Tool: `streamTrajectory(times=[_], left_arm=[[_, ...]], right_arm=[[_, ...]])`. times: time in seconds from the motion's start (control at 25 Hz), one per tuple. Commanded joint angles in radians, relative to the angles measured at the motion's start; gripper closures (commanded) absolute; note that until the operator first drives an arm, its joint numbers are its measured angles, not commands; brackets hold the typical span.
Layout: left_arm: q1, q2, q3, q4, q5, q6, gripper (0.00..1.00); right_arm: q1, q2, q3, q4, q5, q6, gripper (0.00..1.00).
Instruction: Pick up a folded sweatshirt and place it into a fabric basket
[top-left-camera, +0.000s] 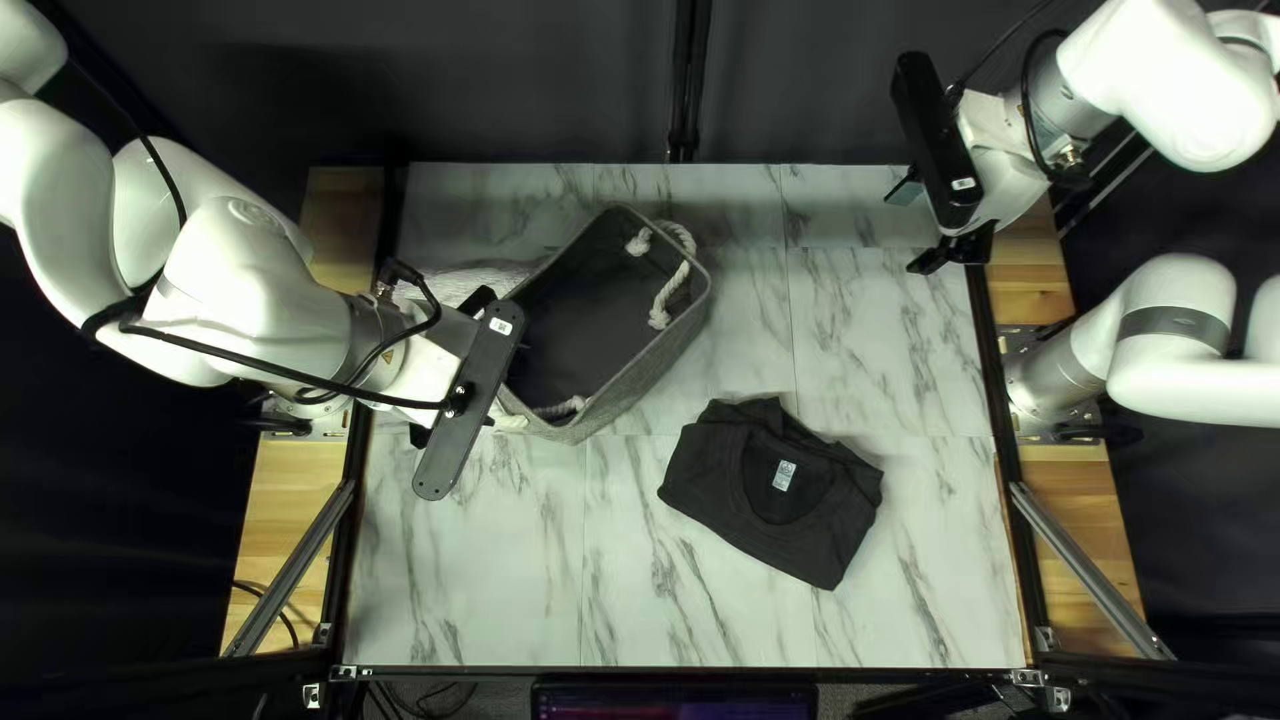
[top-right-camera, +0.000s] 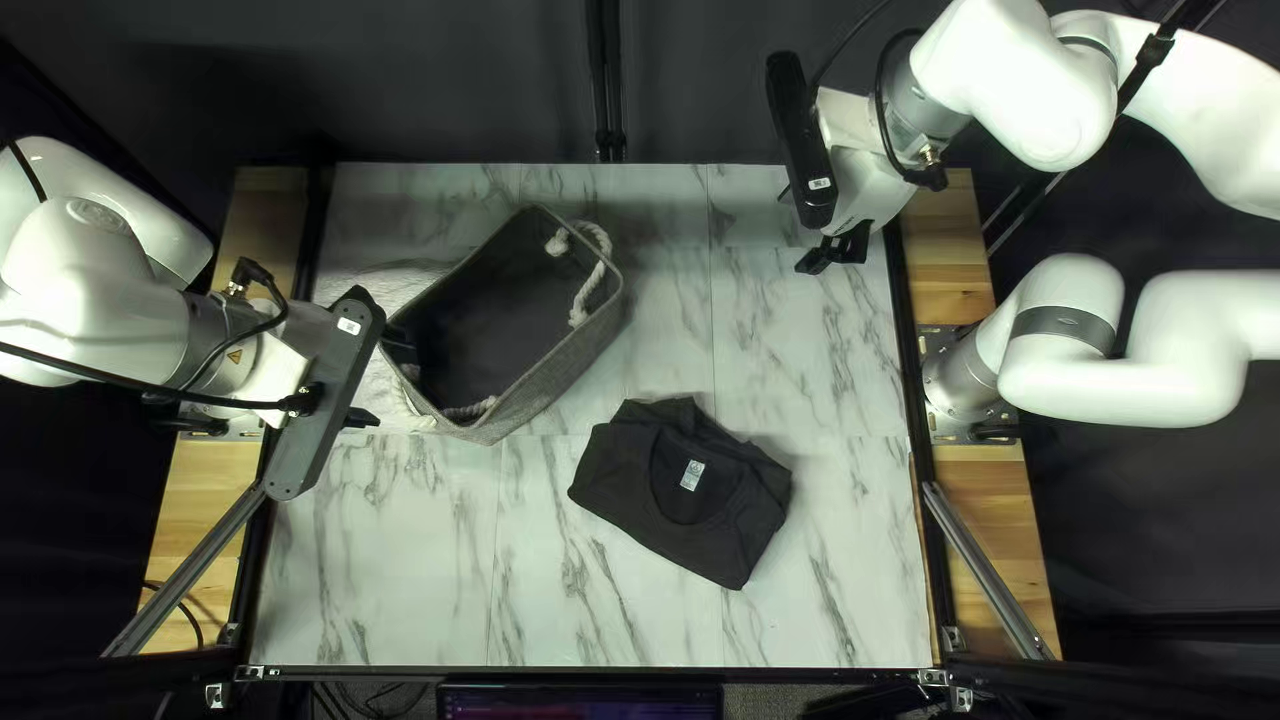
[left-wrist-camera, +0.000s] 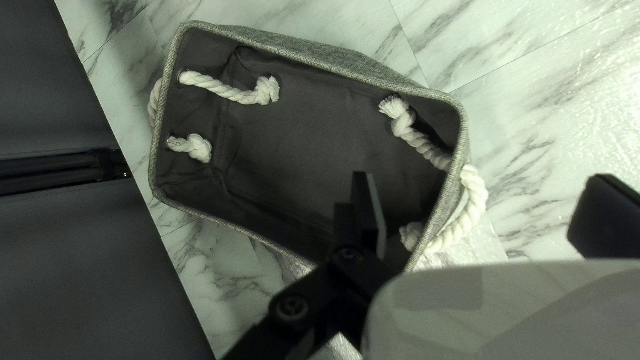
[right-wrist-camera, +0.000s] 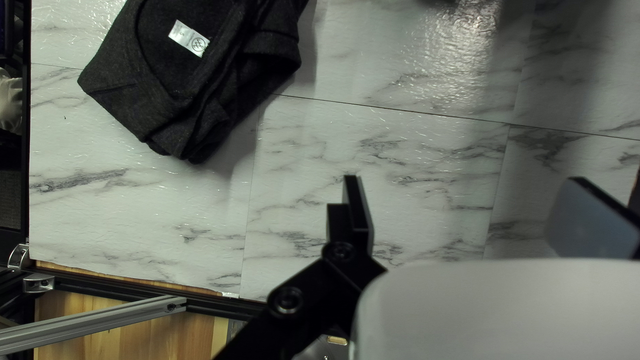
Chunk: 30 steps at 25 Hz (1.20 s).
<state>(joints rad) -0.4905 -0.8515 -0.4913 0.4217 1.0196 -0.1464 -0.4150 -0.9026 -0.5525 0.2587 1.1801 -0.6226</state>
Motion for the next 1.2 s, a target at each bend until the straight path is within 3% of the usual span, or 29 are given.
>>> streamTrajectory(times=[0.04, 0.28, 0.36, 0.4, 0.48, 0.56, 0.64, 0.68, 0.76, 0.84, 1.04, 1.2], left_arm=[[0.0, 0.0, 0.0, 0.0, 0.0, 0.0, 0.0], [-0.001, -0.009, 0.01, -0.004, -0.007, -0.008, 0.0], [0.017, 0.032, 0.008, 0.005, -0.063, -0.013, 0.0], [0.035, 0.106, -0.022, 0.006, -0.105, -0.012, 0.0], [0.048, 0.235, -0.094, 0.012, -0.145, -0.023, 0.0], [0.047, 0.374, -0.195, -0.002, -0.165, -0.02, 0.0], [0.045, 0.457, -0.267, -0.027, -0.161, -0.007, 0.0], [0.045, 0.517, -0.325, -0.051, -0.156, 0.007, 0.0], [0.049, 0.567, -0.38, -0.078, -0.144, 0.035, 0.0], [0.053, 0.578, -0.394, -0.094, -0.139, 0.049, 0.0], [0.057, 0.546, -0.384, -0.139, -0.157, 0.073, 0.0], [0.071, 0.516, -0.363, -0.171, -0.18, 0.105, 0.0]], right_arm=[[0.0, 0.0, 0.0, 0.0, 0.0, 0.0, 0.0], [0.0, 0.0, 0.0, 0.0, 0.0, 0.0, 0.0], [0.013, -0.034, 0.039, -0.008, -0.008, 0.012, 0.0], [0.04, -0.073, 0.082, -0.018, -0.019, 0.058, 0.0], [0.128, -0.148, 0.155, -0.055, -0.041, 0.187, 0.0], [0.274, -0.237, 0.214, -0.127, -0.044, 0.387, 0.0], [0.38, -0.284, 0.239, -0.178, -0.039, 0.523, 0.0], [0.48, -0.294, 0.246, -0.224, -0.043, 0.64, 0.0], [0.591, -0.269, 0.239, -0.277, -0.05, 0.761, 0.0], [0.647, -0.223, 0.225, -0.303, -0.068, 0.818, 0.0], [0.808, -0.03, 0.148, -0.362, -0.118, 0.986, 0.0], [0.914, 0.085, 0.056, -0.397, -0.083, 1.108, 0.0]])
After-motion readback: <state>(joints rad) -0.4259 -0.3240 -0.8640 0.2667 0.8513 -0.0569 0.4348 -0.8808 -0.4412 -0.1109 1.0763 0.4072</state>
